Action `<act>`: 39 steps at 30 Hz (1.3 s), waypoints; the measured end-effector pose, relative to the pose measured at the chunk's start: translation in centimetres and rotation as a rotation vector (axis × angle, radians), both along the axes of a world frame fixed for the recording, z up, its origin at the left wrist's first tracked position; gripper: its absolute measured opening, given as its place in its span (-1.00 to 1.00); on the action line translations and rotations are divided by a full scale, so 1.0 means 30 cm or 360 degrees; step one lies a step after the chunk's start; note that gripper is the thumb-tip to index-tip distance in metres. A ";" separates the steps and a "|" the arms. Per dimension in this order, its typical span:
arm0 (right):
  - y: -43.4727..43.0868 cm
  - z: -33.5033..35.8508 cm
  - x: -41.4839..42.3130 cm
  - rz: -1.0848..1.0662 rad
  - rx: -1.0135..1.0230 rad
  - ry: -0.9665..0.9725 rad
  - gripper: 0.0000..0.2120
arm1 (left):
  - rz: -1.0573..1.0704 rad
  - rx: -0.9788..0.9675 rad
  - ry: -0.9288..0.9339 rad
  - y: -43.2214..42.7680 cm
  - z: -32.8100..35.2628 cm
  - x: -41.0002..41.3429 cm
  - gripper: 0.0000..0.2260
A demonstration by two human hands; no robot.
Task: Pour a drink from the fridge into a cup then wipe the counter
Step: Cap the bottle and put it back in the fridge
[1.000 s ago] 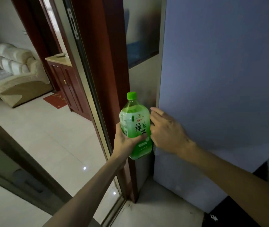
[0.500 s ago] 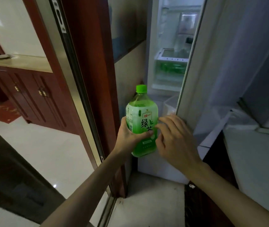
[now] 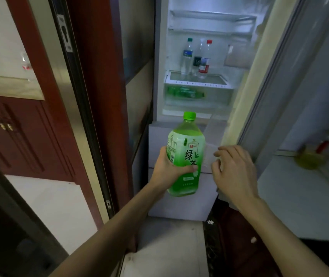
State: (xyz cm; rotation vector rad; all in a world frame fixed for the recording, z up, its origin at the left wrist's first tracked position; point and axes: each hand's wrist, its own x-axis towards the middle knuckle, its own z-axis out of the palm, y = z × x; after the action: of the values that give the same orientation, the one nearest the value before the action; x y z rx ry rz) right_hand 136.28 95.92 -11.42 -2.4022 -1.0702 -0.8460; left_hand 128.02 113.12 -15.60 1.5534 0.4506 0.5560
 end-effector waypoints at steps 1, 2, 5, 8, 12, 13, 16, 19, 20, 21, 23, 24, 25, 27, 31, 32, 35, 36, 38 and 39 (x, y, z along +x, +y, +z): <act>-0.004 0.002 0.000 -0.0039 0.0033 0.0034 -0.68 | -0.0029 0.0006 0.0004 -0.003 0.002 0.004 -0.23; -0.006 0.006 0.001 -0.0059 0.0063 0.0086 -0.70 | -0.0064 0.0019 0.0002 -0.006 0.006 0.008 -0.21; -0.006 0.023 0.006 -0.0003 0.0202 0.0362 -0.76 | -0.0112 0.0031 0.0008 -0.009 0.016 0.023 -0.21; 0.000 0.047 0.001 0.0198 0.0351 0.0647 -0.73 | -0.0140 0.0043 -0.0034 -0.010 0.034 0.038 -0.23; 0.013 0.072 0.020 0.0376 0.0530 0.0842 -0.74 | -0.0185 0.0060 -0.0073 -0.006 0.070 0.066 -0.34; 0.016 0.077 0.033 0.0408 0.0574 0.0865 -0.75 | -0.0190 0.0066 -0.0075 -0.003 0.077 0.079 -0.35; 0.031 0.094 0.078 0.0467 0.0637 0.0909 -0.75 | -0.0150 0.0064 -0.0061 0.012 0.104 0.127 -0.28; 0.046 0.109 0.138 0.0510 0.0663 0.0911 -0.72 | -0.0117 0.0068 -0.0072 0.025 0.136 0.183 -0.25; 0.051 0.114 0.162 0.0528 0.0668 0.0905 -0.71 | -0.0112 0.0075 -0.0077 0.029 0.147 0.203 -0.24; 0.054 0.119 0.187 0.0553 0.0671 0.0896 -0.71 | -0.0107 0.0086 -0.0084 0.034 0.157 0.226 -0.24; 0.059 0.130 0.240 0.0597 0.0662 0.0869 -0.70 | -0.0094 0.0114 -0.0084 0.043 0.175 0.272 -0.22; 0.063 0.134 0.269 0.0612 0.0653 0.0861 -0.70 | -0.0096 0.0125 -0.0081 0.049 0.182 0.296 -0.23; 0.066 0.137 0.297 0.0626 0.0646 0.0860 -0.70 | -0.0105 0.0135 -0.0078 0.055 0.188 0.321 -0.25; 0.070 0.138 0.355 0.0646 0.0638 0.0874 -0.70 | -0.0131 0.0158 -0.0075 0.058 0.202 0.366 -0.33; 0.057 0.140 0.463 0.0673 0.0608 0.0922 -0.69 | -0.0164 0.0194 -0.0045 0.050 0.225 0.452 -0.48; 0.049 0.140 0.484 0.0681 0.0608 0.0945 -0.68 | -0.0169 0.0204 -0.0039 0.048 0.227 0.474 -0.50; 0.023 0.141 0.540 0.0687 0.0634 0.1001 -0.66 | -0.0172 0.0219 -0.0019 0.029 0.229 0.535 -0.48; 0.017 0.142 0.553 0.0677 0.0646 0.1007 -0.66 | -0.0182 0.0221 -0.0011 0.021 0.230 0.551 -0.48; 0.007 0.146 0.578 0.0649 0.0671 0.1018 -0.66 | -0.0186 0.0240 0.0003 0.013 0.229 0.589 -0.51; 0.006 0.152 0.590 0.0637 0.0677 0.1020 -0.66 | -0.0186 0.0249 -0.0003 0.012 0.230 0.611 -0.50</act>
State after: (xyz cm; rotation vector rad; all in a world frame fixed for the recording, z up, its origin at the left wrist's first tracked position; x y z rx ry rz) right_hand 153.99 96.11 -6.85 -1.8090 -0.9347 -0.1186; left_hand 146.33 113.49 -8.71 1.7166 0.3183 0.5119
